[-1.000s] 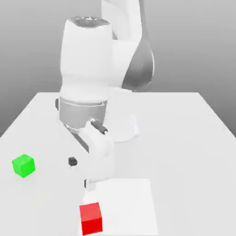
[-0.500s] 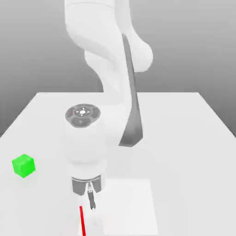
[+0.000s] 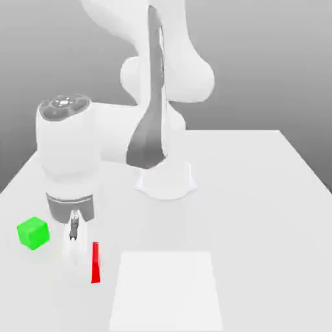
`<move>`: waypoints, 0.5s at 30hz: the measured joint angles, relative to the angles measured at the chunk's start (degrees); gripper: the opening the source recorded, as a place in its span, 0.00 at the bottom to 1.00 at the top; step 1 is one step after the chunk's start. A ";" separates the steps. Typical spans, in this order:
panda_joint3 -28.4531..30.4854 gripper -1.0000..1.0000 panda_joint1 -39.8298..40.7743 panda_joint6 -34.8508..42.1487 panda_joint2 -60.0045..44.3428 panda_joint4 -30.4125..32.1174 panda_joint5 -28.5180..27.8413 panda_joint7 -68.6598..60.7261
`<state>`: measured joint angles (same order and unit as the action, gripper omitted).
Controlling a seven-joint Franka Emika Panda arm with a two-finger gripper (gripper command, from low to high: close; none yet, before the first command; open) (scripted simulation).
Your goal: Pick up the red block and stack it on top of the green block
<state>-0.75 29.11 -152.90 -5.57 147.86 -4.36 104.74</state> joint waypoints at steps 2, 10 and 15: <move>2.54 0.00 5.46 0.28 2.36 2.01 0.45 -4.15; 7.87 0.00 16.27 -3.74 4.38 7.53 4.61 -18.00; 6.58 1.00 16.75 -10.49 -2.64 7.32 7.25 -20.07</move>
<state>5.83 45.85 -163.38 -8.21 155.17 2.89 84.67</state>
